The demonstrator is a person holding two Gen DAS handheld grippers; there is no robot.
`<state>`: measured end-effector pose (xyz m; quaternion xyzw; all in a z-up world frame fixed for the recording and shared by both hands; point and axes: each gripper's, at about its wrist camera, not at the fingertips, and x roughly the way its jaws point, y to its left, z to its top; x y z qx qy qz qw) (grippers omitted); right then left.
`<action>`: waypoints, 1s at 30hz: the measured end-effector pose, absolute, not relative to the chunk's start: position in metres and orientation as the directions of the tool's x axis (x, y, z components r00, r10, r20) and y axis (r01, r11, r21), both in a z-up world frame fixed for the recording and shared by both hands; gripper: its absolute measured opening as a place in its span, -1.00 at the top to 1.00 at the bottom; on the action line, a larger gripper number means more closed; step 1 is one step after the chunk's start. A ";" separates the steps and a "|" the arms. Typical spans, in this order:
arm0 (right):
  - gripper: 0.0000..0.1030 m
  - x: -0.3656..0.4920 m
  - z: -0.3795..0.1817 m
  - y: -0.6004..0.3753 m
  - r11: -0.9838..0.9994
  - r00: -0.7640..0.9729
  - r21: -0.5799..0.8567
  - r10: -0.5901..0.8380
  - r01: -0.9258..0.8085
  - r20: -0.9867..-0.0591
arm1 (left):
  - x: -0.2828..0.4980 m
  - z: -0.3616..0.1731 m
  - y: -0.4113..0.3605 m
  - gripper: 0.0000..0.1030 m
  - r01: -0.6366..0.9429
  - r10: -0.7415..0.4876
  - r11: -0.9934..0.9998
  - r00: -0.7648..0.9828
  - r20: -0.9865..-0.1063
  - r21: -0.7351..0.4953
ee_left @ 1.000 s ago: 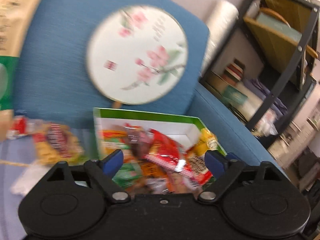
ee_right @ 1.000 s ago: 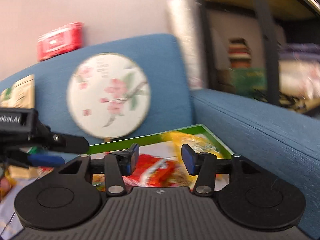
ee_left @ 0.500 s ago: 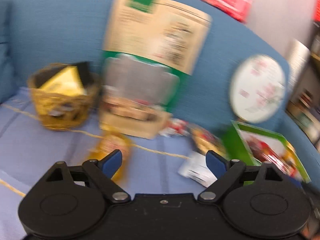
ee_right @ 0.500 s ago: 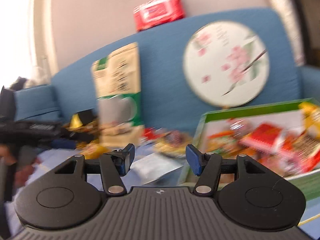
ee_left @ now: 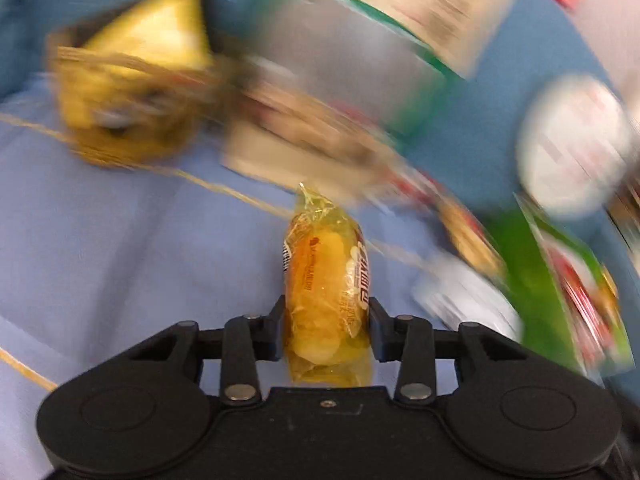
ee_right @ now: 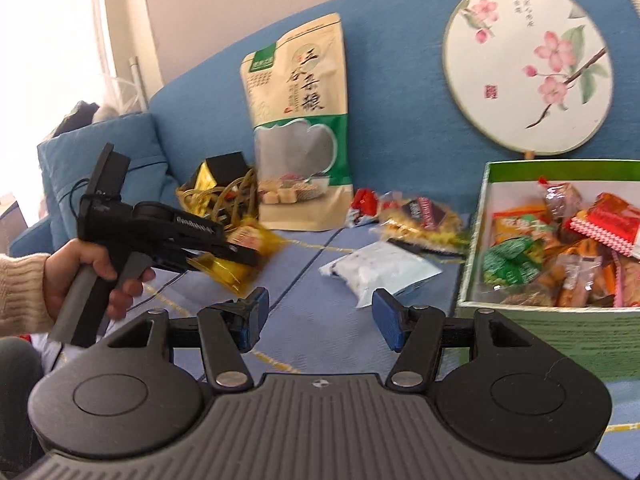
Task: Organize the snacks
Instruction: 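Grasp the yellow bread packet with the left tool while the right tool grasps a yellow packet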
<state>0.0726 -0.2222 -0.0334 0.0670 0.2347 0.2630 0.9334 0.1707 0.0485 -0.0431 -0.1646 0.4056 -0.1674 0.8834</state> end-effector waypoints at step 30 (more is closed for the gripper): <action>-0.09 0.072 -0.038 -0.208 0.833 0.674 0.292 0.553 -0.470 -0.490 | 0.124 -0.025 -0.008 0.78 0.297 -0.628 0.767 0.532 -0.568 -0.569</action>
